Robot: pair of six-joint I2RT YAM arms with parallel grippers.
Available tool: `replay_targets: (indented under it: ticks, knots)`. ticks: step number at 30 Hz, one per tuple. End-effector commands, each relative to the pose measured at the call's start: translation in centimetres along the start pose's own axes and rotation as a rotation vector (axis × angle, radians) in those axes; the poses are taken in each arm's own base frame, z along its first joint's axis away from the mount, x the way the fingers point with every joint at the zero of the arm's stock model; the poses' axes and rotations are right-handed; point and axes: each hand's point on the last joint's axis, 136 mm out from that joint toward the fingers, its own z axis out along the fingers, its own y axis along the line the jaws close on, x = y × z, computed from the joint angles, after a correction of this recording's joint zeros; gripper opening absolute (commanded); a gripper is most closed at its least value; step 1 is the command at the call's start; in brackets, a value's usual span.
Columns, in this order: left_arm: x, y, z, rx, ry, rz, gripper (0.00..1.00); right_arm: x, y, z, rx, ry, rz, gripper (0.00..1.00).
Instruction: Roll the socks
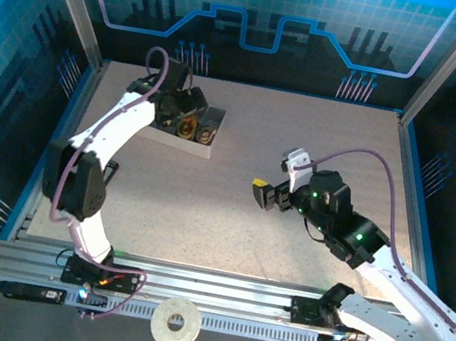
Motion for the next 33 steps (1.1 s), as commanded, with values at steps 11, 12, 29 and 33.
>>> replay_targets:
  ticks: [11,12,29,33]
  knots:
    - [2.2,15.1,-13.3,-0.280,-0.359,-0.169,0.99,5.8,-13.4,-6.4,0.721,0.051,0.083,1.00]
    - [2.5,16.7,-13.7,-0.314,-0.399,-0.129,0.99,7.2,-14.0,-6.2,0.742,0.078,0.061,1.00]
    - [3.6,19.2,-1.5,-0.208,-0.512,0.360,0.99,18.3,-18.0,5.0,0.509,0.211,0.039,1.00]
    - [2.0,18.7,1.6,-0.139,-0.529,0.376,0.99,16.6,-18.7,7.1,0.408,0.095,0.031,1.00]
